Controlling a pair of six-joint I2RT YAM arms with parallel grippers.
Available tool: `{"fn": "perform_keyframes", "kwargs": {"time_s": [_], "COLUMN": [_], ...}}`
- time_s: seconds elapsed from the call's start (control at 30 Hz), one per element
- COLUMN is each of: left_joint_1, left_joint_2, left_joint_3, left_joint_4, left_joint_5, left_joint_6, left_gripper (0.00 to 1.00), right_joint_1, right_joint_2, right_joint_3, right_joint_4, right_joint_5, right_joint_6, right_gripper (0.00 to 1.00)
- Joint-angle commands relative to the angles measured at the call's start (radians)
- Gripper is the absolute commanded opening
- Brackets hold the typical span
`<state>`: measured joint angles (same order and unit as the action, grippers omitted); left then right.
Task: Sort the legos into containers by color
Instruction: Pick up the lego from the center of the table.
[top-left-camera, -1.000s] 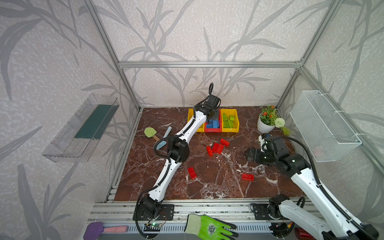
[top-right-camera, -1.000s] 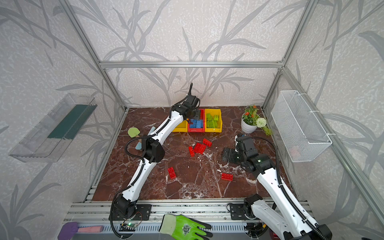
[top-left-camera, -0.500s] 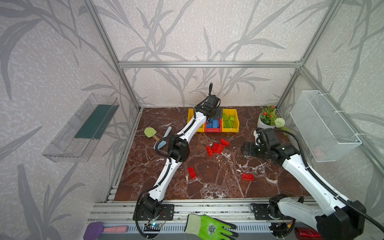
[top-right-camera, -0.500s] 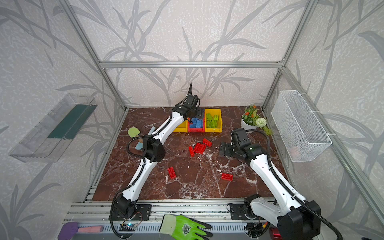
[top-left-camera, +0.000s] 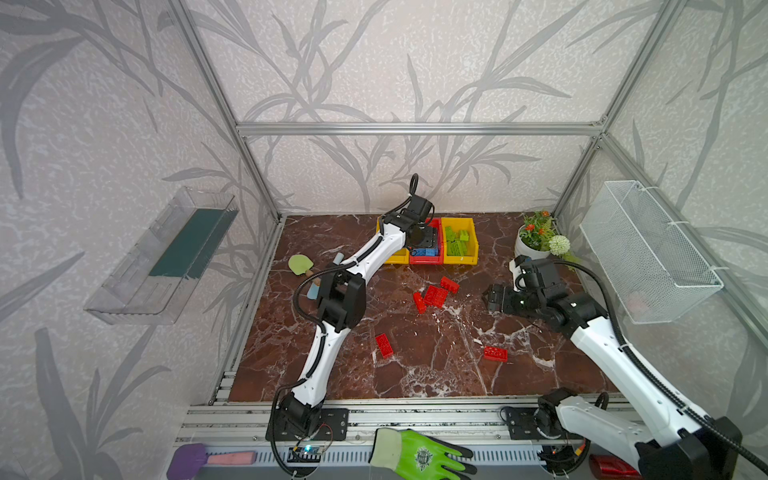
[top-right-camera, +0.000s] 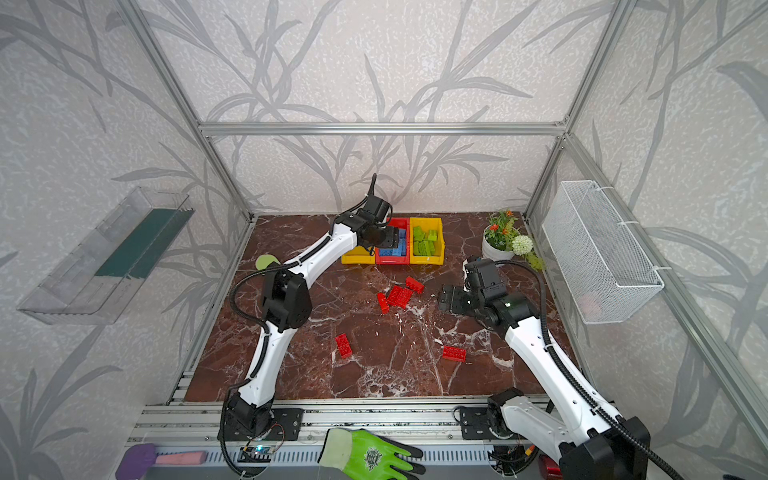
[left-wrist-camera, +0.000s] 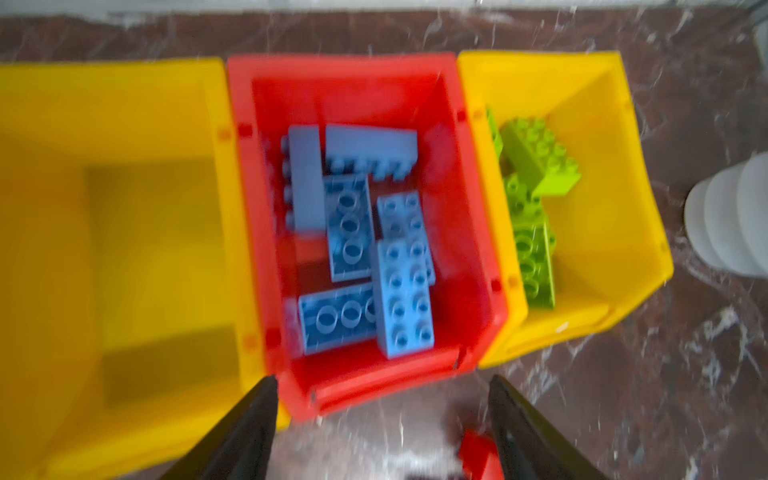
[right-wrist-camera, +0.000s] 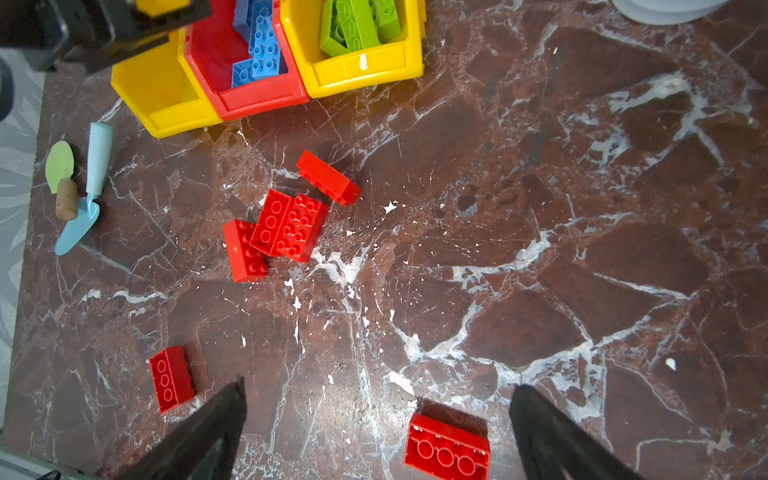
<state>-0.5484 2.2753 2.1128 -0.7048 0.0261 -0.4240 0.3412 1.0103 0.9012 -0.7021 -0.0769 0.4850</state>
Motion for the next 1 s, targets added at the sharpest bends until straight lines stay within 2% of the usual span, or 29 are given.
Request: {"fn": "perform_keyframes", "kwargs": {"time_s": [0.0,0.17,0.33,0.5,0.97], "left_joint_1": [-0.031,-0.085,-0.183,-0.232,-0.227], "left_joint_2": [-0.197,-0.391,-0.46,-0.456,-0.335], "left_joint_3": [-0.264,-0.622,-0.783,-0.816,-0.756], "left_joint_4": [0.11,0.198,0.232,0.237,0.155], "left_joint_5": [-0.048,-0.081,-0.112,-0.14,-0.204], "left_joint_6": [-0.082,-0.187,-0.245,-0.265,-0.256], "left_gripper": [0.76,0.71,0.7,0.7,0.64], "right_joint_1": [0.003,0.007,0.015,0.031,0.042], "right_joint_2": [-0.061,-0.147,-0.214,-0.247,-0.311], "right_joint_3": [-0.047,-0.113,-0.155,-0.171,-0.166], "right_joint_4": [-0.013,-0.021,-0.022,-0.035,-0.101], "right_joint_5": [-0.028,-0.064,-0.09,-0.096,-0.047], "right_joint_6": [-0.006,-0.004,0.012,0.023,0.049], "right_gripper": [0.99,0.99,0.99,0.99,0.99]}}
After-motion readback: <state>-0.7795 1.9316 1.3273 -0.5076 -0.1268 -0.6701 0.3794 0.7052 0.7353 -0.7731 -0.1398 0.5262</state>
